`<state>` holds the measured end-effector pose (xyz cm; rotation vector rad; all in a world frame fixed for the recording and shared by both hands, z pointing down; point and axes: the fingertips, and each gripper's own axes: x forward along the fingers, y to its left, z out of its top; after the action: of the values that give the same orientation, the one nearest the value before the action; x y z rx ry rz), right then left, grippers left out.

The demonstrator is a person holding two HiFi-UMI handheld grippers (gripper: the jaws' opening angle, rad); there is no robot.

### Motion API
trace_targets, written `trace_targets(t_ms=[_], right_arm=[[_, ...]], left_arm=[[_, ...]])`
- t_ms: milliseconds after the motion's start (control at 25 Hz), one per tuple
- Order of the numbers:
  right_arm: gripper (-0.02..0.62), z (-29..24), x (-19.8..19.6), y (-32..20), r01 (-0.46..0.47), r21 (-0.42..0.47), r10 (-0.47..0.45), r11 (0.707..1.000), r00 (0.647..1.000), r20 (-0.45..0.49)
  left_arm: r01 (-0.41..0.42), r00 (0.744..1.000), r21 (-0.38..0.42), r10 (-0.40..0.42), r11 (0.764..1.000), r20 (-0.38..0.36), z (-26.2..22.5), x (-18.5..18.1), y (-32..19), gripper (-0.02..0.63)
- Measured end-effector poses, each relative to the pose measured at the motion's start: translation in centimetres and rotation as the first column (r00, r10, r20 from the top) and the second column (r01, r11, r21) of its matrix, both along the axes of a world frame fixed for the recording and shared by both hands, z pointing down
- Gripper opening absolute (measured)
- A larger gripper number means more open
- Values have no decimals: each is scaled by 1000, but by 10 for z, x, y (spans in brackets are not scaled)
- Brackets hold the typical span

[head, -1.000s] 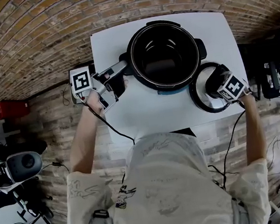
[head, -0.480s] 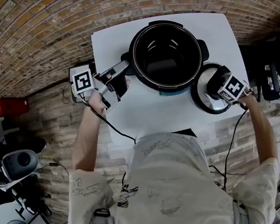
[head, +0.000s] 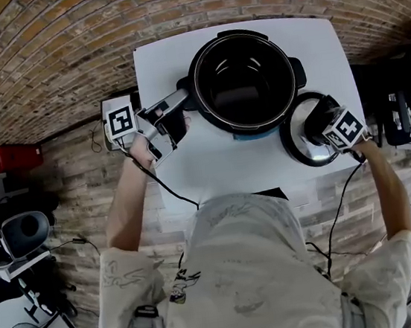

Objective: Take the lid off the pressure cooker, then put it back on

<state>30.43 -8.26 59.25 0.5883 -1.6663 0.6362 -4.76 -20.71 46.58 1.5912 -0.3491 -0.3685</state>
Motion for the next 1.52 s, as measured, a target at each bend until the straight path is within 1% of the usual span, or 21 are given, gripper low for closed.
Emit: trace_targets(t_ms=[160, 360, 480, 600, 880, 1080, 1280, 1520], right_arm=[[304, -18, -1, 0, -36, -6, 36, 999, 998, 46], [304, -41, 4, 0, -1, 17, 0, 1000, 1000, 7], [302, -58, 9, -2, -4, 18, 4, 1000, 1000, 3], [302, -81, 14, -5, -4, 32, 4, 999, 1000, -1], [301, -134, 19, -10, 30, 45, -28, 999, 999, -35], [301, -177, 20, -20, 34, 56, -32, 998, 999, -34], [301, -222, 5, -42, 72, 100, -68, 992, 997, -38], [301, -262, -39, -72, 116, 144, -119, 983, 993, 13]], left_arm=[[9, 1000, -2, -9, 1000, -7, 0, 0, 0, 115], [17, 1000, 1, -17, 1000, -15, 0, -1, 0, 117], [29, 999, 0, -29, 1000, -26, 1, -2, 0, 117], [38, 999, -1, -38, 999, -34, 1, -1, 0, 117], [39, 999, 10, -39, 999, -36, 1, -2, 0, 118], [40, 999, 17, -39, 999, -33, 0, -1, -1, 118], [48, 998, 17, -47, 999, -32, 0, -2, 0, 117], [61, 997, 11, -60, 998, -37, 1, -2, -1, 117]])
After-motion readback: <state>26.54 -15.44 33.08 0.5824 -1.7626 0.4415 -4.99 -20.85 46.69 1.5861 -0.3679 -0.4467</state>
